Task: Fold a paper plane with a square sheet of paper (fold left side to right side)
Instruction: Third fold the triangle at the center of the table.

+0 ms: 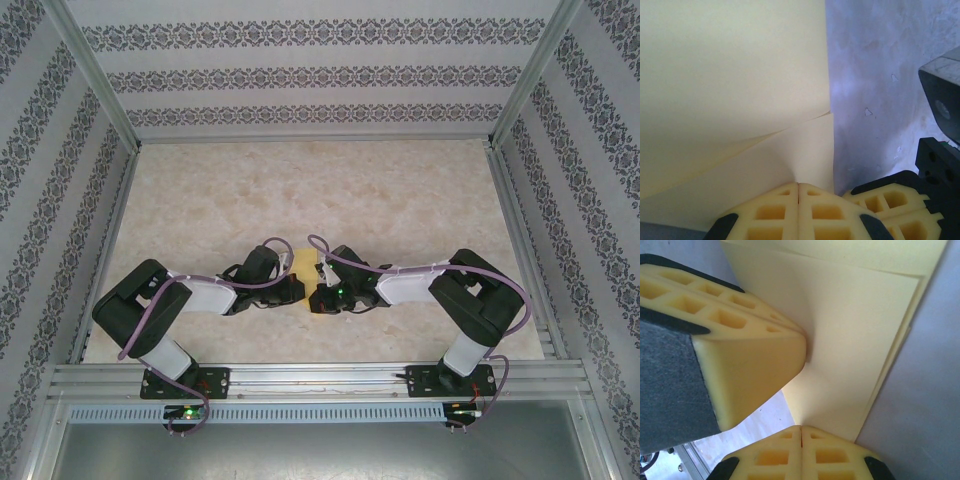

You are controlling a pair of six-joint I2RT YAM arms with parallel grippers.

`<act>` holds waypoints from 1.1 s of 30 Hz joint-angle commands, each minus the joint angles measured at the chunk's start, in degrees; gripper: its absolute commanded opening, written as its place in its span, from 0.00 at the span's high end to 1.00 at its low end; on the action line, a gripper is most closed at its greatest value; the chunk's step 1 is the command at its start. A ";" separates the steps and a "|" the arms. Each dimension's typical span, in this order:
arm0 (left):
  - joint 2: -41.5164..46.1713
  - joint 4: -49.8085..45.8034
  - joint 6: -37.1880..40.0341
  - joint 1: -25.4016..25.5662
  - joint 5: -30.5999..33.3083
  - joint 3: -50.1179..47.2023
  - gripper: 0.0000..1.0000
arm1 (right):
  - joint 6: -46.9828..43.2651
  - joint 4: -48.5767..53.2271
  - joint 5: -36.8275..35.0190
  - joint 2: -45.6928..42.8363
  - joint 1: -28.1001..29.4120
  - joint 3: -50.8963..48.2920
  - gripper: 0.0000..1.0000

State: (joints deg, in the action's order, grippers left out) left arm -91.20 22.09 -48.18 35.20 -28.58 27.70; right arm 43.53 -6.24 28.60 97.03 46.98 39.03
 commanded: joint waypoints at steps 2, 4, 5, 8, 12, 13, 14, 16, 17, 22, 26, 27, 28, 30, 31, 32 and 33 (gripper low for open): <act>-1.54 0.44 0.09 -1.94 2.58 -1.26 0.96 | -1.36 10.79 -4.69 4.03 -0.40 -2.38 1.00; -1.37 -0.06 0.78 -2.81 2.48 -1.17 0.96 | -1.43 10.98 -4.61 3.95 -0.40 -2.37 1.00; -1.29 -0.35 1.13 -3.44 2.44 -1.27 0.96 | -1.51 11.15 -4.61 3.95 -0.39 -2.38 1.00; -0.94 -1.05 2.28 -5.55 1.93 -1.34 0.96 | -1.59 11.11 -4.44 3.95 -0.44 -2.38 1.00; -0.86 -1.93 4.63 -8.51 1.40 -1.35 0.96 | -1.52 10.91 -4.18 4.04 -0.37 -2.38 1.00; -0.87 -2.33 5.36 -9.35 1.30 -1.18 0.96 | -1.52 10.94 -4.16 4.04 -0.39 -2.35 1.00; -1.06 -2.56 6.06 -10.23 1.11 -0.96 0.96 | -1.49 10.90 -4.08 4.04 -0.40 -2.29 1.00; -1.61 -3.24 7.41 -12.01 0.72 -0.64 0.96 | -1.43 10.90 -3.99 4.04 -0.40 -2.29 1.00; -1.93 -3.52 8.00 -13.01 0.55 -0.46 0.96 | -1.43 10.90 -3.91 4.08 -0.47 -2.29 1.00; -2.84 -3.88 9.58 -16.23 -1.16 -0.07 0.96 | -1.35 10.66 -3.90 3.86 -0.44 -2.42 1.00; -0.47 -6.54 10.94 -16.59 -1.74 1.17 0.96 | -1.08 9.29 -3.17 3.51 -0.70 -2.98 1.00; 0.76 -8.64 11.81 -16.61 -1.18 1.61 0.96 | -1.08 8.91 -2.81 3.36 -0.88 -3.08 1.00; 1.94 -11.16 13.02 -16.61 -0.52 2.44 0.96 | -1.20 8.80 -2.68 3.23 -1.00 -3.09 1.00; 4.10 -16.33 15.33 -16.68 0.55 3.93 0.96 | -1.65 8.81 -2.26 2.95 -1.30 -2.99 1.00; 5.17 -18.02 16.18 -16.70 0.74 4.43 0.96 | -1.93 8.79 -2.00 2.92 -1.53 -2.91 1.00; 6.40 -19.49 16.68 -16.76 0.85 4.83 0.96 | -2.18 8.79 -1.81 2.90 -1.78 -2.83 1.00; 7.44 -20.46 16.87 -16.75 0.65 4.97 0.96 | -2.43 8.79 -1.66 2.90 -2.04 -2.81 1.00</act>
State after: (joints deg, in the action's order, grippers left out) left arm -87.15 9.67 -35.83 19.11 -30.35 30.79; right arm 43.09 -6.09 30.13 97.21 45.95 39.09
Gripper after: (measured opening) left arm 0.051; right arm 0.046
